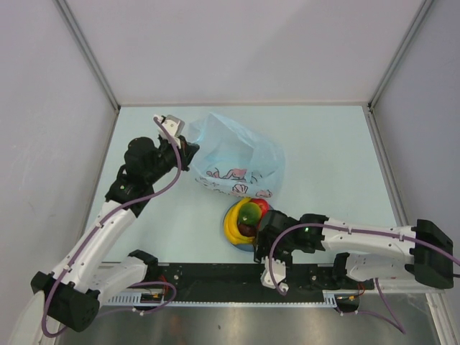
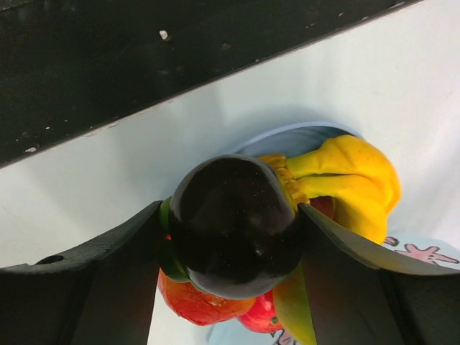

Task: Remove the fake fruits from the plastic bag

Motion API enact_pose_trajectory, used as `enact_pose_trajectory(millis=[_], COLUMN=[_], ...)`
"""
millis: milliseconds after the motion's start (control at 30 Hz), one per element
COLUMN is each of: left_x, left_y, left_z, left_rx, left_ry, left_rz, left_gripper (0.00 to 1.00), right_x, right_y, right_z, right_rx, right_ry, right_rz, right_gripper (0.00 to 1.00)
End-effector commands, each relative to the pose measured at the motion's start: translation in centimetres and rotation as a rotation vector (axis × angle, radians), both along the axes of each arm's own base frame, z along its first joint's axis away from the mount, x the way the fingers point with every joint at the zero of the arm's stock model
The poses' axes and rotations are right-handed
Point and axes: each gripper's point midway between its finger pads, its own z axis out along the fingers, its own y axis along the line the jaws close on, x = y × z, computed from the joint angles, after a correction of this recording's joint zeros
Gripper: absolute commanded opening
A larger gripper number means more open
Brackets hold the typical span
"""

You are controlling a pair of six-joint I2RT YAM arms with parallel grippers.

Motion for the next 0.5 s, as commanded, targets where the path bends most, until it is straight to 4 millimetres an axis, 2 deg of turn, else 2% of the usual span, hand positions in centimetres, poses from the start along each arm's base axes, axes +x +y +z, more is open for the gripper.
enact_pose_trajectory(millis=[0,467], left_x=[0.1,0.2], left_y=[0.0,-0.1], left_z=[1.2,0.9], left_rx=[-0.042,-0.050], left_ry=[-0.024,-0.015], left_rz=[-0.002,-0.010], left_gripper=[0.04,0.04], right_x=[0.8,1.8], right_y=[0.3,-0.2], right_z=[-0.6,-1.7], right_rx=[-0.004,-0.017], right_ry=[-0.023,-0.044], right_rz=[-0.036,-0.082], right_gripper=[0.56,0.59])
